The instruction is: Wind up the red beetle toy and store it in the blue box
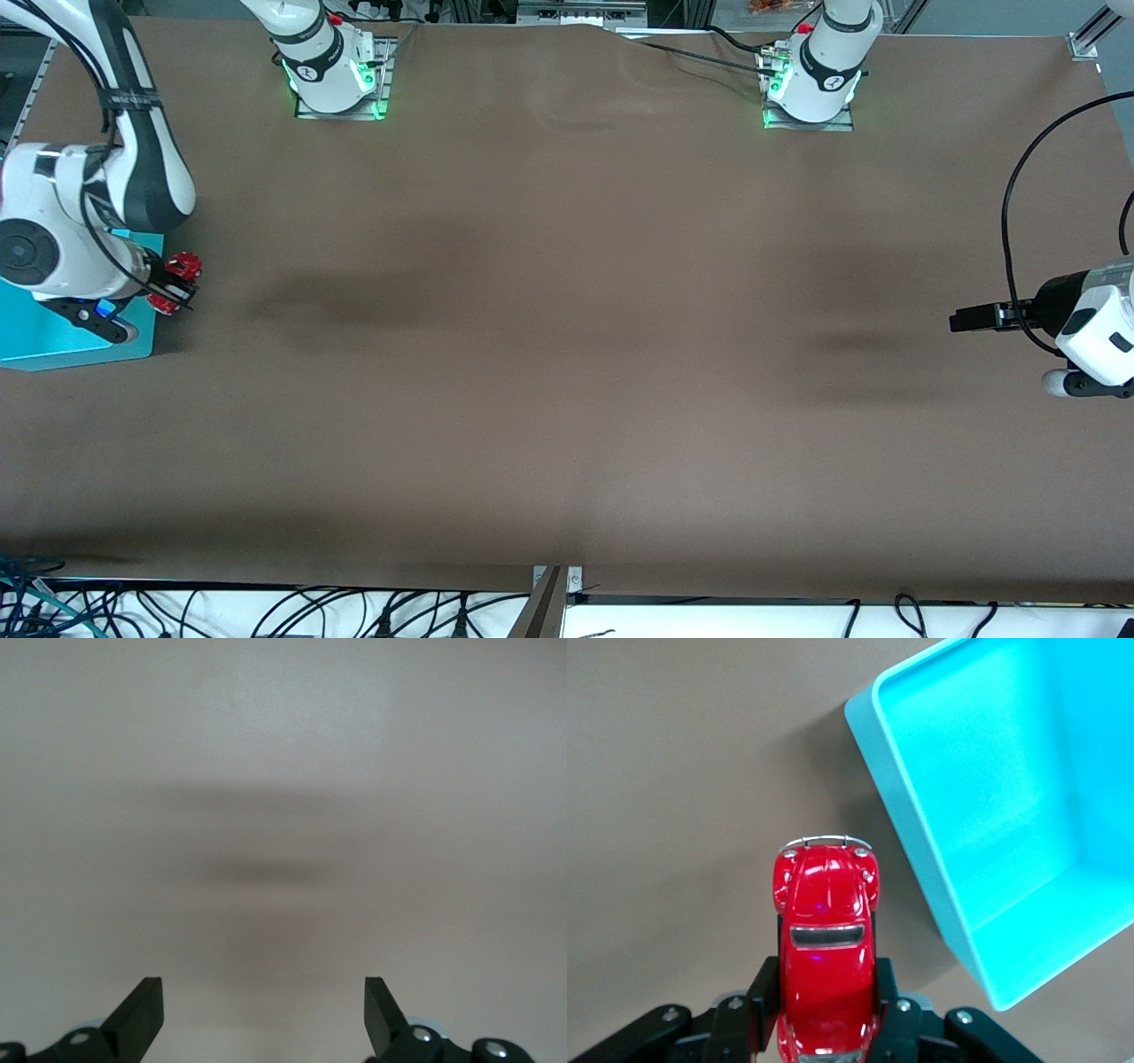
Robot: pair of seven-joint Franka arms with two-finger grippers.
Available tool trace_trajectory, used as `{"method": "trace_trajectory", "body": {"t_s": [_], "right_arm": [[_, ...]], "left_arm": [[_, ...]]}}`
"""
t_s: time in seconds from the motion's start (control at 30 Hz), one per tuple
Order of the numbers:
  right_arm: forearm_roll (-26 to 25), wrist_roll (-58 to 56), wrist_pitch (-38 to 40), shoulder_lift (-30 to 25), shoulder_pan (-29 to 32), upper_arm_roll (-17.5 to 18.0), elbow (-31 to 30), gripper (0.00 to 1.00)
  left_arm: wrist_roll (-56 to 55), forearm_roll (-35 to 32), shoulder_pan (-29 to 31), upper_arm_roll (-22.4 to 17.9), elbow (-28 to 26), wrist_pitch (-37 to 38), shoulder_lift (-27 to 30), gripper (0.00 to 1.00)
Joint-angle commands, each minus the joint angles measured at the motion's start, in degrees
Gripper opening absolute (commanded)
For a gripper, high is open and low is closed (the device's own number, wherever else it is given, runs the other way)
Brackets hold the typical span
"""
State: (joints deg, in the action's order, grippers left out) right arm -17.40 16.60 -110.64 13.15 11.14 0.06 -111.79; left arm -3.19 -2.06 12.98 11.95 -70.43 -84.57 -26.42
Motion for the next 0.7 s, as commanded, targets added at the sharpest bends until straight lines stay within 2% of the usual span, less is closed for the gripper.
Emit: {"method": "trace_trajectory", "body": {"t_s": [0.0, 0.17, 0.67], "right_arm": [[1.1, -10.7, -0.9, -0.2, 0.7, -3.5, 0.5, 0.00], [1.1, -19.0, -1.4, -0.2, 2.4, -5.5, 1.0, 0.00], [1.1, -30.0, -10.7, 2.5, 10.4, -6.0, 1.0, 0.00]], "left_arm": [[0.5, -0.6, -0.1, 0.1, 0.7, -0.2, -0.2, 1.00], [0.5, -0.6, -0.1, 0.1, 0.6, -0.2, -0.2, 1.00], [0.9, -0.6, 0.0, 0.1, 0.6, -0.2, -0.2, 1.00]]}}
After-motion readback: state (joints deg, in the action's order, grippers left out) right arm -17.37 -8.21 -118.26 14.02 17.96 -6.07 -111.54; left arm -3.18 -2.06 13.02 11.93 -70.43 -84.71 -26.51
